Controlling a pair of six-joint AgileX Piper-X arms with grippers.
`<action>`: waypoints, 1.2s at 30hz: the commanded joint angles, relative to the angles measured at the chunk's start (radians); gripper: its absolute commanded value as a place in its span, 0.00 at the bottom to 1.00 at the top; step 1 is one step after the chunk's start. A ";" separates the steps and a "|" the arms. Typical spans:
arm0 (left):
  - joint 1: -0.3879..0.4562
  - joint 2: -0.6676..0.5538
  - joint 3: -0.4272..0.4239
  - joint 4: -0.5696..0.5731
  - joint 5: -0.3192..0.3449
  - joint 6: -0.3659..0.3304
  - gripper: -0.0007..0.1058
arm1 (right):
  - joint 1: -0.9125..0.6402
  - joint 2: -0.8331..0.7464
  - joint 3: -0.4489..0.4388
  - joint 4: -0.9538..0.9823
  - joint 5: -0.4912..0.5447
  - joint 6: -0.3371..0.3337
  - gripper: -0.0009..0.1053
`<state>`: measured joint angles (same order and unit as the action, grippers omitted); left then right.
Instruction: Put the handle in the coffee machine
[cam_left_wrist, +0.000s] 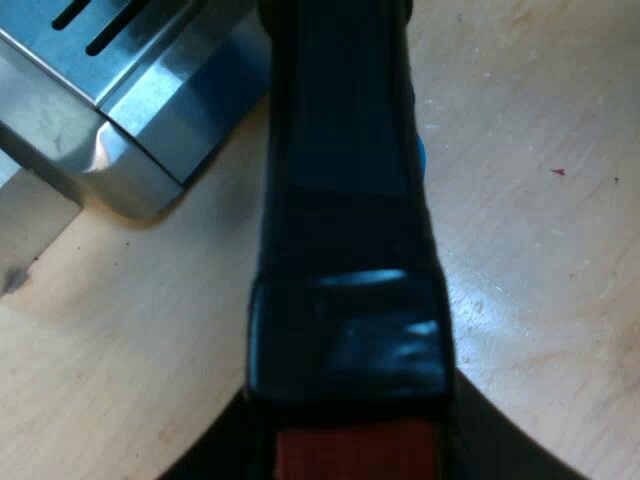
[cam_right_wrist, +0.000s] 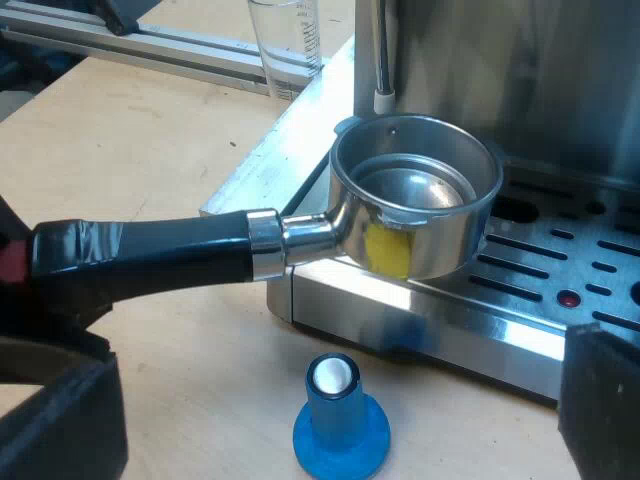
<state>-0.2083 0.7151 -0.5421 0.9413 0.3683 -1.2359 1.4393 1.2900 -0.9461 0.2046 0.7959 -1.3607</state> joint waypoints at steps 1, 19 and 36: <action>0.000 -0.007 -0.016 -0.026 0.029 0.004 0.01 | 0.001 -0.004 -0.001 -0.006 0.008 -0.012 0.84; 0.000 -0.007 -0.016 -0.026 0.029 0.004 0.01 | 0.001 -0.004 -0.001 -0.006 0.008 -0.012 0.84; 0.000 -0.007 -0.013 -0.077 0.029 0.006 0.01 | -0.001 0.004 -0.001 -0.014 0.017 -0.012 0.84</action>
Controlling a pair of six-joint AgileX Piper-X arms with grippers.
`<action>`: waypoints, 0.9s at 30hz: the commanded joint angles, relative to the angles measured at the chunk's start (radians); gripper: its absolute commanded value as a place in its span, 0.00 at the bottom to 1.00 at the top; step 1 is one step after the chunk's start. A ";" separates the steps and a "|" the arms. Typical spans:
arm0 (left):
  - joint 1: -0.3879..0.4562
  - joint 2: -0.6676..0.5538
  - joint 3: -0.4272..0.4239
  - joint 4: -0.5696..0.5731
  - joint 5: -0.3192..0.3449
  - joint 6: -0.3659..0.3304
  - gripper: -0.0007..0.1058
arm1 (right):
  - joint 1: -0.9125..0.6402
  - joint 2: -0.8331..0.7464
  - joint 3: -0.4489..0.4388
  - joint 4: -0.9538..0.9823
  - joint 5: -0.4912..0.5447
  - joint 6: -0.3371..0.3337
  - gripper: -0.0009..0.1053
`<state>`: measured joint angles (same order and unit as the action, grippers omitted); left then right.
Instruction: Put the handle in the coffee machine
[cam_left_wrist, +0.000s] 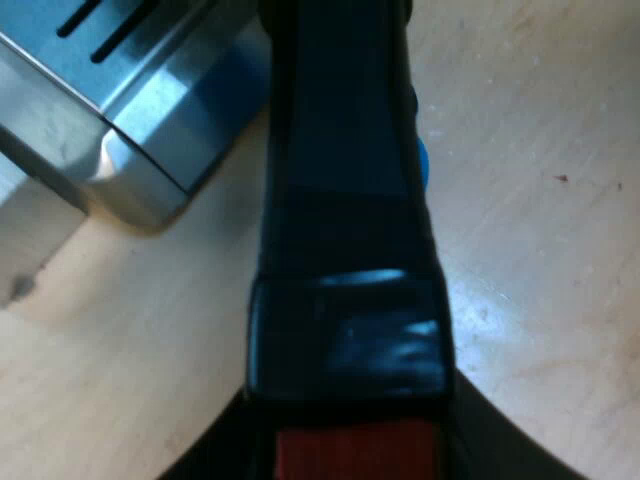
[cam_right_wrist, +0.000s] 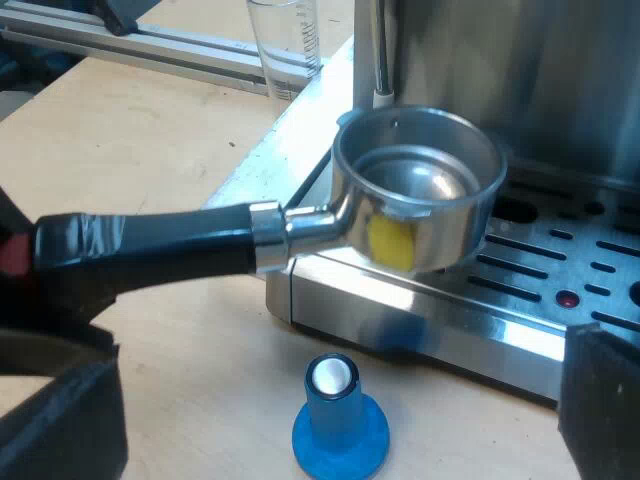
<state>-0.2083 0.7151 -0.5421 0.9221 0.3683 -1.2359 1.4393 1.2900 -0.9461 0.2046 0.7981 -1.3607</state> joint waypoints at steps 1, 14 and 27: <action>0.000 -0.007 -0.013 -0.073 0.029 0.006 0.01 | -0.005 0.011 -0.001 -0.024 0.014 -0.012 0.84; 0.000 -0.007 -0.013 -0.159 0.029 0.006 0.01 | -0.005 0.094 -0.001 -0.135 0.147 -0.012 0.84; 0.000 -0.007 -0.013 -0.149 0.031 -0.002 0.01 | -0.058 0.111 -0.001 -0.170 0.149 -0.012 0.84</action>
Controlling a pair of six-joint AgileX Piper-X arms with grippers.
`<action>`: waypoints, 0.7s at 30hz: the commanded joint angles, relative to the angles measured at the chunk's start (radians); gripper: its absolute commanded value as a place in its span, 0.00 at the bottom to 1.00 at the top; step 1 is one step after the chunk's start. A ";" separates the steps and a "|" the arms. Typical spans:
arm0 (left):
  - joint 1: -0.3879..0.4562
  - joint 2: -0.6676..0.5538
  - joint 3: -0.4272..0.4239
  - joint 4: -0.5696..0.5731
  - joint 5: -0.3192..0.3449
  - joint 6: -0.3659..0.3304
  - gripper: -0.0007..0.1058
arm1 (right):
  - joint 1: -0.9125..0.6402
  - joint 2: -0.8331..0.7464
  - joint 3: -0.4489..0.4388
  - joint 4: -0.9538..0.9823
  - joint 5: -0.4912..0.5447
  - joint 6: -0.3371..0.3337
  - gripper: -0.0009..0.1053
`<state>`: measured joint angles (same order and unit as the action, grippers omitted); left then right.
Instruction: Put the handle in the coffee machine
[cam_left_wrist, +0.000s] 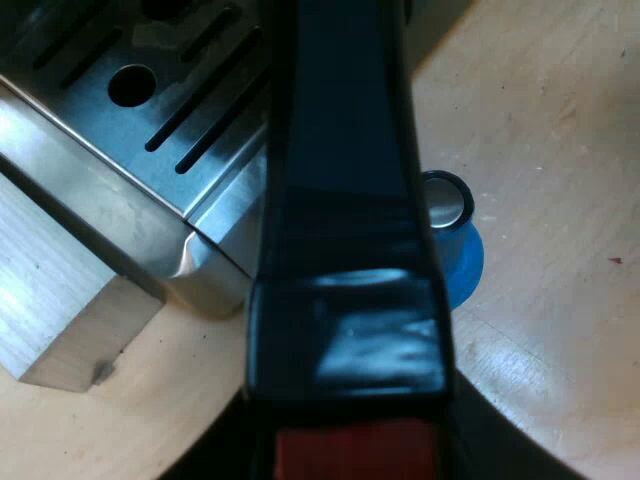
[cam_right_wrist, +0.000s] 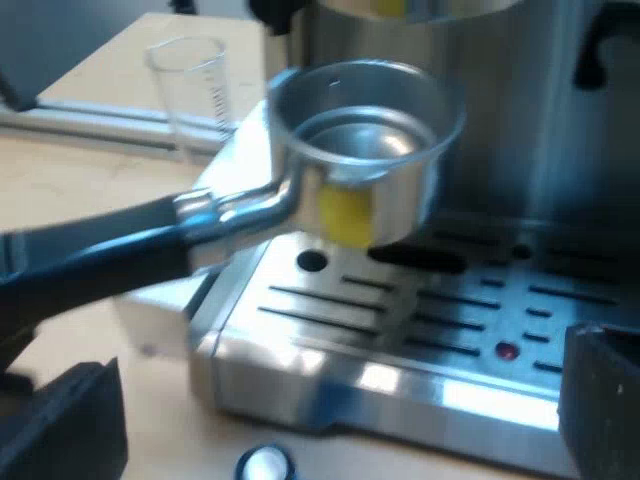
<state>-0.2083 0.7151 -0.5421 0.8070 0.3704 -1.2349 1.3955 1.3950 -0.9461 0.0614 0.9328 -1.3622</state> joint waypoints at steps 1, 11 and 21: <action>0.000 -0.007 -0.013 -0.034 0.029 -0.003 0.01 | -0.020 0.010 -0.001 -0.038 0.015 -0.010 0.84; 0.000 -0.007 -0.013 -0.035 -0.020 -0.003 0.01 | -0.023 0.077 -0.001 -0.188 0.013 -0.143 0.84; 0.000 -0.007 -0.013 -0.028 0.012 0.024 0.01 | -0.035 0.078 -0.001 -0.222 0.013 -0.146 0.84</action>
<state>-0.2083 0.7151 -0.5421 0.8145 0.3461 -1.2183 1.3654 1.4798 -0.9461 -0.1541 0.9383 -1.4922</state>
